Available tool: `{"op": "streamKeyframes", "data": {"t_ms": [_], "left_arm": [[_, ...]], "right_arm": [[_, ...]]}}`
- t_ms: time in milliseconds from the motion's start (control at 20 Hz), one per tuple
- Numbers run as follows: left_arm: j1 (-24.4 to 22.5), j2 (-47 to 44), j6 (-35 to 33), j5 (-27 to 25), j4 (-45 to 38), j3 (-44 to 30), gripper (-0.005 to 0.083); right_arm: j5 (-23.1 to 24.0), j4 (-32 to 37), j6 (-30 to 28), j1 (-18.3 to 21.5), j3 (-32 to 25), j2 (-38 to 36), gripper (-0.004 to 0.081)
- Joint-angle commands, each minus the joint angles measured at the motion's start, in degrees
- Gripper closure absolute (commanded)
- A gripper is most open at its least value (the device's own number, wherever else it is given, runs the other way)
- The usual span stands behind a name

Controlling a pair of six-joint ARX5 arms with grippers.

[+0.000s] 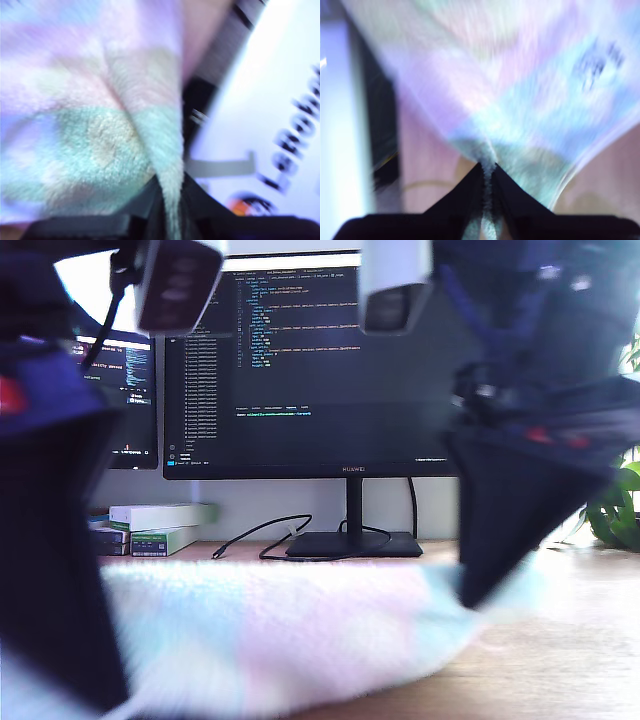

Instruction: Fold the tea towel to a neat square and place it to the right

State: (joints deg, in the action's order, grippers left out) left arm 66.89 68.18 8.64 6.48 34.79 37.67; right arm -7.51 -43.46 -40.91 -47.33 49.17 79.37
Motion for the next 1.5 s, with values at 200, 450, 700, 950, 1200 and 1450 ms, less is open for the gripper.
{"op": "streamKeyframes", "data": {"t_ms": [200, 450, 700, 950, 1200, 1450], "left_arm": [[-1.1, -0.3, -1.1, 10.2, 1.5, -0.7, 0.0795], [-6.1, -0.3, -1.1, 9.5, 7.7, 3.2, 0.0795], [-14.6, -0.3, -1.6, 7.5, 11.8, 5.1, 0.0795], [-21.3, -0.3, -3.5, 3.5, 13.6, 5.1, 0.0795], [-25.0, -0.3, -5.2, 1.9, 13.4, 5.1, 0.0795], [-25.9, 0.9, -6.4, -2.7, 12.4, 4.9, 0.0795]], "right_arm": [[0.7, -3.0, 0.0, 0.2, 0.5, 0.6, 0.0783], [2.1, 4.3, 0.4, 0.2, 1.0, 0.6, 0.0783], [2.1, 11.1, 0.2, 0.4, 4.2, 1.2, 0.0783], [2.1, 15.4, -1.1, 1.0, 7.5, 8.1, 0.0783], [2.2, 15.5, -1.9, 1.0, 14.1, 15.9, 0.0783], [2.1, 16.0, -4.2, 1.0, 16.4, 18.5, 0.0783]]}}
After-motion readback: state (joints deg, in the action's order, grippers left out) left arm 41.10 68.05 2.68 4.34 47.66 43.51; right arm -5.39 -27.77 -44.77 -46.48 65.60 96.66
